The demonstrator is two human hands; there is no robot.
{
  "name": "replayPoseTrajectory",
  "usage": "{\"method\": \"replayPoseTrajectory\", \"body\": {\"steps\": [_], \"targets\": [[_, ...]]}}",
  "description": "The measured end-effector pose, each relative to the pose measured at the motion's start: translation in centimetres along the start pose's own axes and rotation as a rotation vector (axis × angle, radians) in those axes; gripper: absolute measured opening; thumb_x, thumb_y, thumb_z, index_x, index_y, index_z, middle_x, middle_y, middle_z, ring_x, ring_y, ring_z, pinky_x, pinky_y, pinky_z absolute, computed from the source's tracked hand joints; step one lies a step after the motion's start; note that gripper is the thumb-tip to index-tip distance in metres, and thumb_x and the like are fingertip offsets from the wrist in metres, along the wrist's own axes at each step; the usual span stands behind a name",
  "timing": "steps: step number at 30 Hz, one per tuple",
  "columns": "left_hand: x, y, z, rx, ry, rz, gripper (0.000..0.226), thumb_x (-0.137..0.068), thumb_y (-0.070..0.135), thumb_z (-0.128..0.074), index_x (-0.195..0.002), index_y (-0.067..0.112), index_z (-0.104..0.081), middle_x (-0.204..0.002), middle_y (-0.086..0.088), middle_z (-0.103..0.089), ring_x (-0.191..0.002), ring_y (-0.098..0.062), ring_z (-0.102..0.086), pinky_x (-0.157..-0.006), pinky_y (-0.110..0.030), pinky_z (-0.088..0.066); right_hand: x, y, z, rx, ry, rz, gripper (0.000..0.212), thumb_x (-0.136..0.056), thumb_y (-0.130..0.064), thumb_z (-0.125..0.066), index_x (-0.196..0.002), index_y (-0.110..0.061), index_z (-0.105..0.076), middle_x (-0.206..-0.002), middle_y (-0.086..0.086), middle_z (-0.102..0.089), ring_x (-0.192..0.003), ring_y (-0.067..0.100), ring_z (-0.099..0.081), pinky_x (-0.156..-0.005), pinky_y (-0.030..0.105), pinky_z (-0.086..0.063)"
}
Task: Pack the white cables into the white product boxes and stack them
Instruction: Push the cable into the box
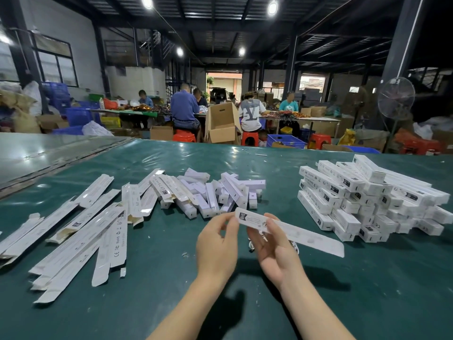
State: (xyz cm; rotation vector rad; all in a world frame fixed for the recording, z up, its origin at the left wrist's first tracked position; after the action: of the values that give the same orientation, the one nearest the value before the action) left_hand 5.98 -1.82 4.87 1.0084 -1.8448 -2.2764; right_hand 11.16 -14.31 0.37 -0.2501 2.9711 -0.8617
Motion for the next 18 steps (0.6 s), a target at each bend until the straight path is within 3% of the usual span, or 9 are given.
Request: {"method": "replayPoseTrajectory", "body": {"steps": [2,4,6,8,10,12,14,15,18], "targets": [[-0.3,-0.8,-1.0,-0.029,-0.156,0.068,0.015,-0.087,0.027,-0.056,-0.088,0.038,-0.067,-0.085,0.026,-0.063,-0.085,0.009,-0.055,-0.069,0.003,-0.035,-0.3,-1.1,0.8,0.105,0.055,0.036,0.013,-0.088,0.000,-0.050,-0.084,-0.010,-0.058,-0.068,0.009,-0.070,-0.062,0.020,-0.069,-0.058,0.026,-0.058],[-1.6,-1.9,-1.2,-0.105,-0.267,0.112,0.017,-0.085,0.031,-0.054,-0.085,0.034,-0.071,-0.090,0.015,-0.066,-0.083,0.004,-0.053,-0.067,0.002,-0.035,-0.4,-2.7,1.2,0.348,0.107,0.142,0.017,-0.086,0.003,-0.054,-0.077,-0.011,-0.058,-0.060,0.000,-0.067,-0.059,0.018,-0.065,-0.055,0.022,-0.056],[-4.1,-3.3,-0.1,-0.421,-0.275,0.063,0.023,-0.085,0.023,-0.053,-0.101,0.025,-0.070,-0.112,0.004,-0.064,-0.097,-0.004,-0.052,-0.080,-0.009,-0.036,-0.1,-4.0,0.6,0.693,0.120,0.299,0.019,-0.079,0.001,-0.065,-0.067,-0.011,-0.058,-0.052,-0.007,-0.060,-0.058,0.014,-0.057,-0.049,0.016,-0.047],[-6.8,-5.6,1.2,-0.770,-0.307,0.059,0.043,-0.085,0.022,-0.051,-0.129,0.022,-0.052,-0.138,-0.004,-0.044,-0.122,-0.021,-0.040,-0.100,-0.027,-0.033,0.7,-4.5,-0.9,0.972,0.095,0.466,0.010,-0.066,-0.013,-0.068,-0.063,-0.009,-0.059,-0.053,-0.010,-0.058,-0.056,0.008,-0.053,-0.050,0.016,-0.041],[-8.6,-8.1,2.2,-0.979,-0.403,0.155,0.055,-0.089,0.029,-0.047,-0.141,0.025,-0.031,-0.149,-0.009,-0.021,-0.131,-0.032,-0.027,-0.105,-0.040,-0.030,1.6,-5.2,-2.1,1.116,0.109,0.646,0.013,-0.062,-0.017,-0.060,-0.065,-0.005,-0.059,-0.054,-0.005,-0.059,-0.054,0.012,-0.051,-0.053,0.022,-0.041],[-9.7,-9.8,2.5,-1.128,-0.478,0.194,0.056,-0.091,0.039,-0.042,-0.143,0.031,-0.023,-0.151,-0.010,-0.013,-0.132,-0.033,-0.025,-0.104,-0.042,-0.028,2.0,-5.7,-3.2,1.260,0.123,0.791,0.010,-0.070,-0.006,-0.062,-0.068,0.001,-0.056,-0.058,0.010,-0.058,-0.056,0.031,-0.048,-0.054,0.032,-0.041],[-10.3,-10.5,2.3,-1.233,-0.473,0.176,0.052,-0.092,0.049,-0.036,-0.141,0.033,-0.026,-0.149,-0.010,-0.019,-0.130,-0.033,-0.029,-0.103,-0.042,-0.028,2.2,-5.5,-4.1,1.483,0.104,0.895,0.014,-0.075,-0.005,-0.068,-0.068,-0.007,-0.056,-0.060,0.015,-0.056,-0.056,0.035,-0.044,-0.056,0.031,-0.037],[-10.6,-10.3,2.3,-1.255,-0.432,0.161,0.049,-0.092,0.051,-0.035,-0.137,0.033,-0.032,-0.145,-0.010,-0.025,-0.127,-0.033,-0.034,-0.101,-0.042,-0.030,2.2,-5.1,-4.2,1.552,0.065,0.889,0.010,-0.075,-0.012,-0.072,-0.075,-0.011,-0.062,-0.063,0.011,-0.061,-0.059,0.034,-0.048,-0.057,0.030,-0.038],[-10.9,-9.4,3.0,-1.152,-0.257,0.145,0.032,-0.093,0.040,-0.040,-0.118,0.023,-0.050,-0.129,-0.014,-0.040,-0.111,-0.035,-0.046,-0.092,-0.041,-0.038,2.0,-4.1,-3.6,1.709,0.032,0.803,0.034,-0.072,-0.040,-0.075,-0.096,-0.018,-0.066,-0.076,0.003,-0.068,-0.071,0.031,-0.057,-0.065,0.034,-0.043]]}}
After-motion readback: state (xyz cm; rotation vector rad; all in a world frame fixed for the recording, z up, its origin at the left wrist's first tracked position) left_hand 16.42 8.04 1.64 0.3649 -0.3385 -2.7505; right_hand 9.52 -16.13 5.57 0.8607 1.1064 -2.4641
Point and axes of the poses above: each hand's wrist, its own x-axis away from the middle knuckle, its own z-axis out of the back of the hand, y = z × x, the point moved 8 cm from there along -x, towards the middle knuckle
